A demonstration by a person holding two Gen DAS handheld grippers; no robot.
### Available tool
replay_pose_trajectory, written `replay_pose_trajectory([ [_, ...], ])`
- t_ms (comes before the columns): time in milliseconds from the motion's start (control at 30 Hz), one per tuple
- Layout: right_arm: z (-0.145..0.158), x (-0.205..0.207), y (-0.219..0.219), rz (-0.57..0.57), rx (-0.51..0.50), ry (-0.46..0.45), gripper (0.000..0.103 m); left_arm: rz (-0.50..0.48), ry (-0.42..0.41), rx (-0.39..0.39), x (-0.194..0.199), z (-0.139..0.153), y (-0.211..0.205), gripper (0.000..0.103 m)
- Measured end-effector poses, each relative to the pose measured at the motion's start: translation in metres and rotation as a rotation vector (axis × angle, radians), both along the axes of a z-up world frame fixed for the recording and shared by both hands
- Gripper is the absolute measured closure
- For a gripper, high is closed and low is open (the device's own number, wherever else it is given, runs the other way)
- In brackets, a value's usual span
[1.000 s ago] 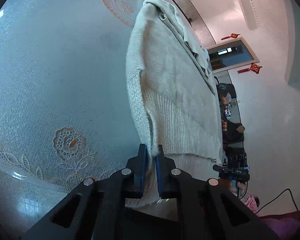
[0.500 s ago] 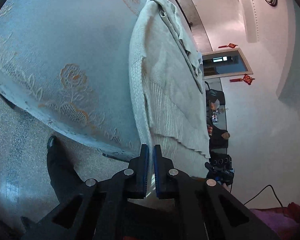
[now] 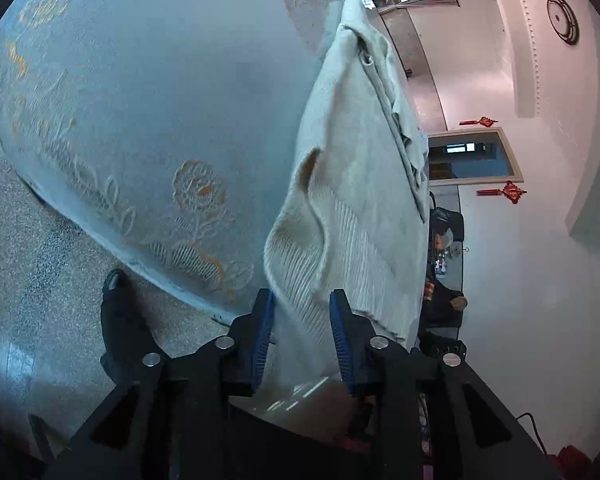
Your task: Fold clothes
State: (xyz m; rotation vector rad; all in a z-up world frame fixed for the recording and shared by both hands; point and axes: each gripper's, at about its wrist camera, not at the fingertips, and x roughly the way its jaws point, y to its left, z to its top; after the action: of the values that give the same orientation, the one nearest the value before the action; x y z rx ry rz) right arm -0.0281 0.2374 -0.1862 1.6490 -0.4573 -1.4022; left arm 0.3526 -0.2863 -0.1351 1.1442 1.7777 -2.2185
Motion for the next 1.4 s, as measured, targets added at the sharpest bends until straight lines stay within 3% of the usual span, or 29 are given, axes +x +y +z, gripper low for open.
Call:
replay_pose_trajectory([
  [67,0.006,-0.006,-0.006,0.029,0.017,0.035,0.066,0.001,0.002,-0.052,-0.009,0.010,-0.010,0.036],
  [233,0.001,-0.021,-0.020,0.063,0.002,-0.010,0.063,-0.062,-0.027,-0.063,-0.034,0.013,-0.021,0.030],
  [333,0.002,-0.025,-0.028,0.088,0.031,0.015,0.063,-0.123,-0.050,-0.127,-0.048,0.019,-0.016,0.031],
  [400,0.005,-0.022,-0.028,0.107,0.061,0.040,0.063,-0.169,-0.074,-0.190,-0.057,0.025,-0.008,0.036],
  [433,0.007,-0.021,-0.028,0.117,0.076,0.052,0.065,-0.194,-0.094,-0.225,-0.060,0.026,-0.004,0.048],
  [467,0.009,-0.019,-0.027,0.126,0.092,0.065,0.066,-0.217,-0.112,-0.250,-0.064,0.025,-0.002,0.069],
  [567,0.010,-0.016,-0.024,0.136,0.145,0.107,0.082,-0.255,-0.116,-0.255,-0.067,0.017,0.002,0.092],
  [633,0.010,-0.012,-0.022,0.138,0.171,0.133,0.099,-0.256,-0.109,-0.268,-0.064,0.015,0.003,0.095],
  [800,0.008,-0.006,-0.012,0.100,0.165,0.123,0.099,-0.203,-0.098,-0.264,-0.054,0.013,0.002,0.098],
  [1067,0.002,0.000,0.005,-0.011,0.039,-0.018,0.100,-0.162,-0.054,-0.226,-0.049,0.022,0.007,0.098],
  [1400,0.015,0.007,0.021,-0.047,-0.010,-0.035,0.100,-0.153,-0.010,-0.185,-0.040,0.033,0.011,0.098],
])
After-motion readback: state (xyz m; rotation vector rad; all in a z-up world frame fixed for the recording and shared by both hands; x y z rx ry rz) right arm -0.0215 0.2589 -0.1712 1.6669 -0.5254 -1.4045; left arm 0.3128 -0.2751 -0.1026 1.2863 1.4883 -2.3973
